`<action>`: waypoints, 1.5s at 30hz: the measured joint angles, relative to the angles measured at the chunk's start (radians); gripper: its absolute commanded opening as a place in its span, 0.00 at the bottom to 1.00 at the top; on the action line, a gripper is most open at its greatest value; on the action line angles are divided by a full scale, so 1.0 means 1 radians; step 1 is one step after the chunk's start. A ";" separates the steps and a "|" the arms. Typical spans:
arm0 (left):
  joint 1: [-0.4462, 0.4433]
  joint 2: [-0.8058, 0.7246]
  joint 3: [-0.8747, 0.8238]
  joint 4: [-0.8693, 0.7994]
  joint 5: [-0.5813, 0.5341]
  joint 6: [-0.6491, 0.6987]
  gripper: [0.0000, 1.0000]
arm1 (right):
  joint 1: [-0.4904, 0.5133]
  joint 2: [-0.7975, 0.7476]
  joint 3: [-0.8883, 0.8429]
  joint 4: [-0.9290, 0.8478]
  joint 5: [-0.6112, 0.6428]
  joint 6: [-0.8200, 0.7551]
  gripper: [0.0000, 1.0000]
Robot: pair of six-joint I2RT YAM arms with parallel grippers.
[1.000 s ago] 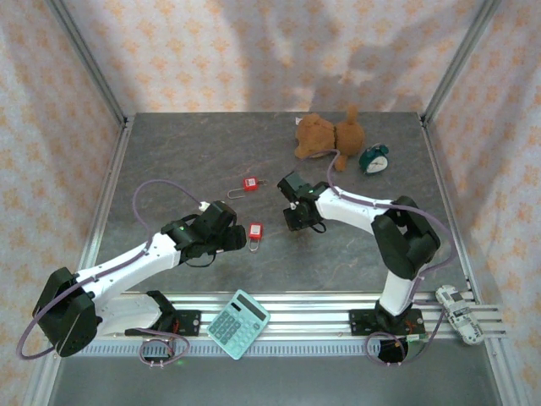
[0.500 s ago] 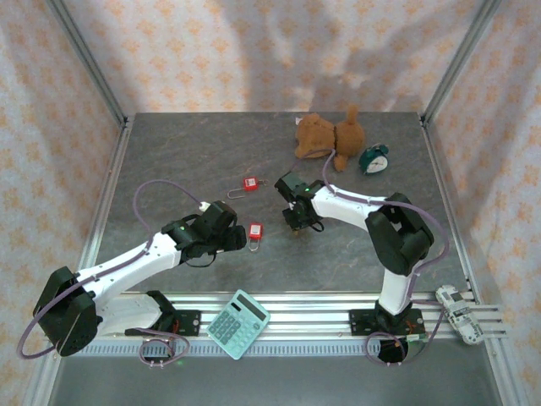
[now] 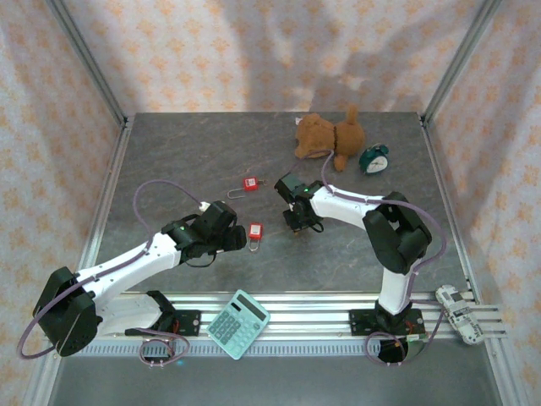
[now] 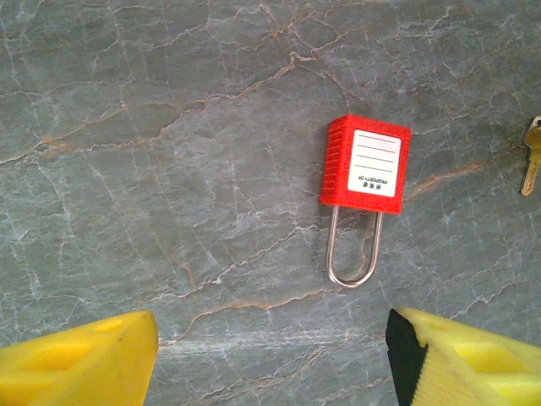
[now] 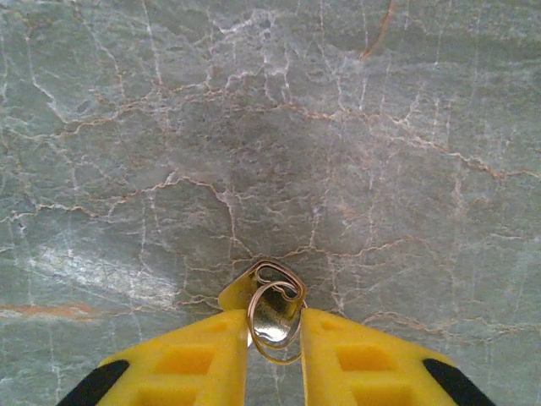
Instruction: Unlock with the key
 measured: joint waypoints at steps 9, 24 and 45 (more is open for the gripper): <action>0.000 -0.014 0.000 0.000 0.000 0.000 0.73 | 0.000 0.000 0.000 0.000 0.013 0.009 0.08; 0.000 -0.054 -0.003 0.000 -0.002 0.001 0.72 | 0.000 -0.145 -0.002 0.002 0.029 0.069 0.03; -0.204 -0.357 -0.307 0.684 -0.291 0.418 0.76 | 0.000 -0.478 -0.011 -0.002 -0.076 0.275 0.02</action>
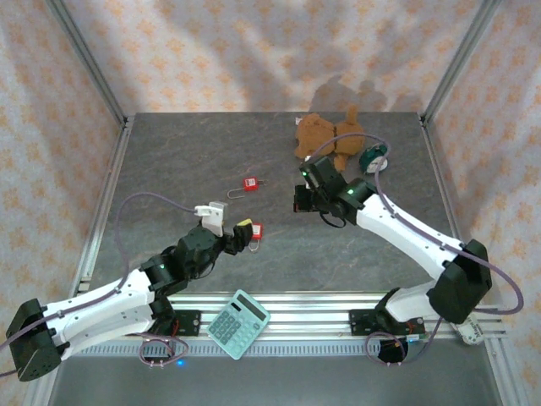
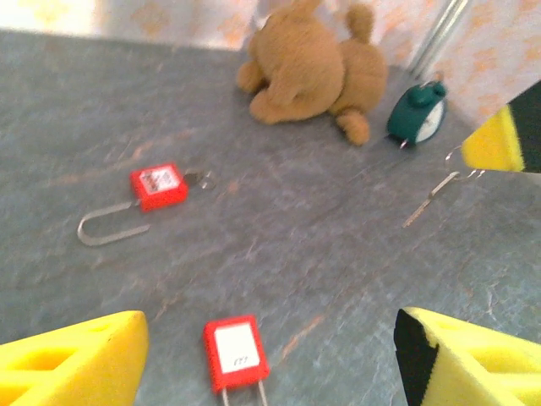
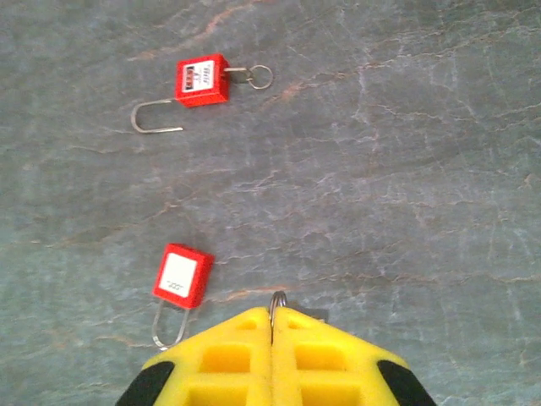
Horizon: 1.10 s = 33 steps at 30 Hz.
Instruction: Unlock with the key
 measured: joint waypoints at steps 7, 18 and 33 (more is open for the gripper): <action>-0.061 0.113 -0.030 0.339 0.096 0.323 0.73 | 0.000 -0.067 0.000 0.003 -0.073 0.075 0.02; -0.084 0.262 -0.041 0.550 0.226 0.614 0.65 | 0.005 -0.181 -0.060 0.045 -0.188 0.167 0.02; -0.084 0.461 -0.028 0.776 0.246 0.592 0.46 | 0.013 -0.242 -0.079 0.083 -0.295 0.177 0.02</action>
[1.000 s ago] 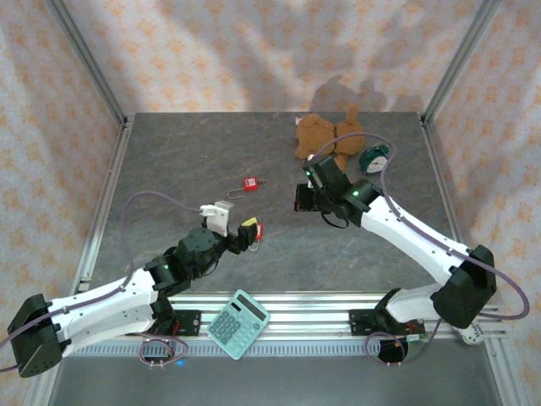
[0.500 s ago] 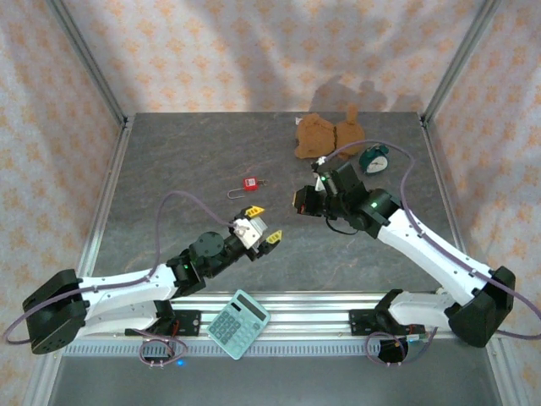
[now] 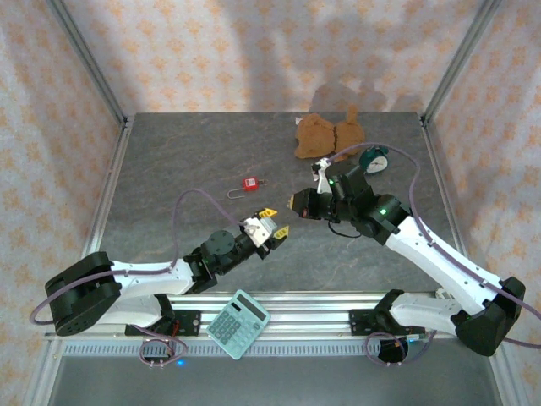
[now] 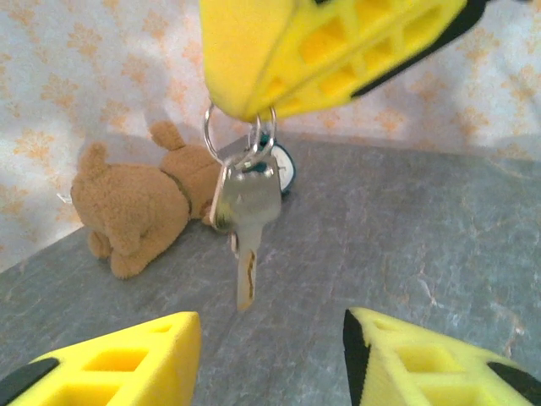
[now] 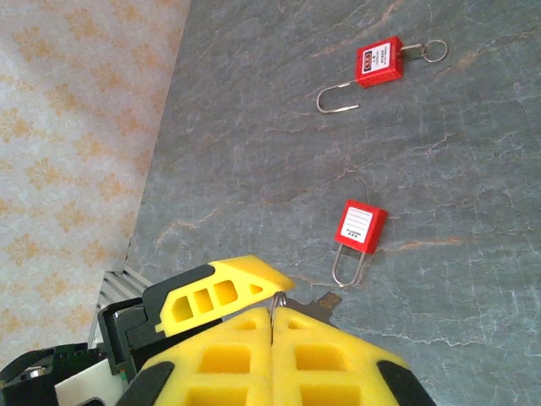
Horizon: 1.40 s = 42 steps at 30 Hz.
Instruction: Unlock with the key
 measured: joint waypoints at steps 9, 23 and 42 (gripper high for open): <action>0.000 0.024 0.010 0.058 -0.008 -0.017 0.36 | 0.005 0.000 -0.008 0.011 -0.021 0.011 0.02; 0.007 0.072 0.010 0.116 -0.008 -0.044 0.27 | 0.005 0.000 -0.020 0.042 -0.052 0.028 0.01; 0.042 0.079 0.010 0.159 0.001 -0.093 0.13 | 0.005 -0.007 -0.039 0.071 -0.069 0.052 0.01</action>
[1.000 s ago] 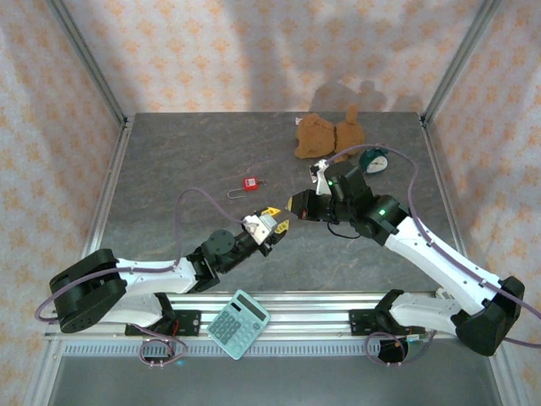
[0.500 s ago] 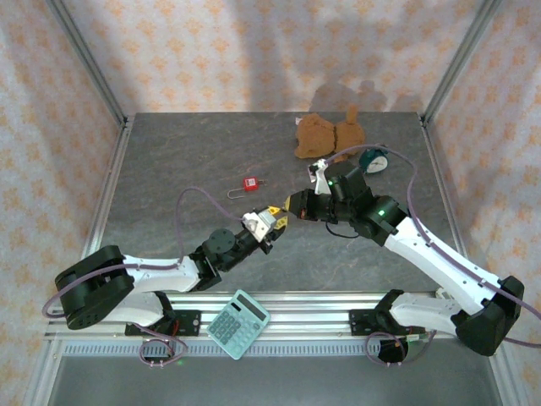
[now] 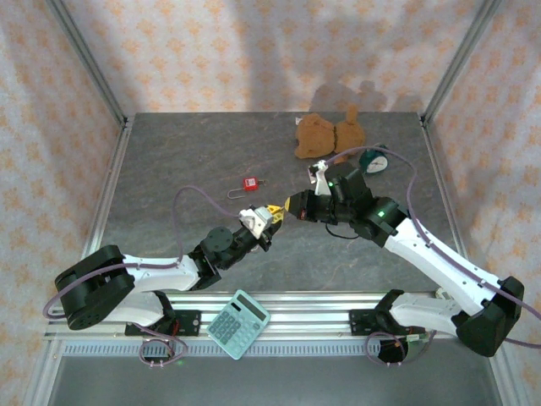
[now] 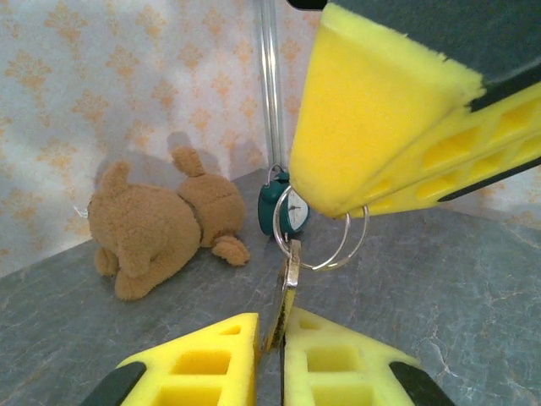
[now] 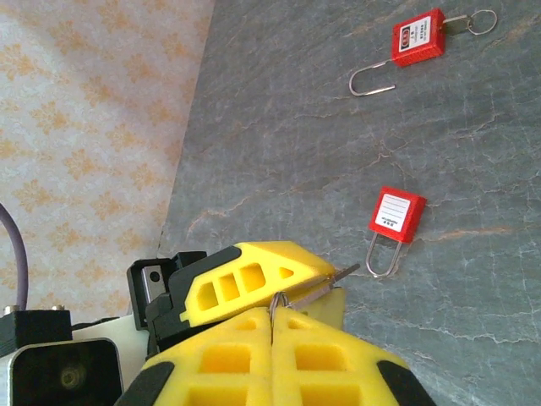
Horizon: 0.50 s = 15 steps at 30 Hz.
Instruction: Unlock with the key
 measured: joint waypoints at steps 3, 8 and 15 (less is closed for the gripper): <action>0.000 0.000 0.000 -0.002 0.005 0.000 0.13 | 0.000 -0.003 -0.003 0.002 0.000 0.004 0.00; 0.006 -0.011 0.000 -0.012 0.019 -0.004 0.27 | 0.000 -0.008 -0.009 0.013 0.000 0.017 0.00; 0.011 -0.011 0.000 -0.013 0.022 -0.005 0.54 | 0.000 -0.017 -0.014 0.049 -0.004 0.045 0.00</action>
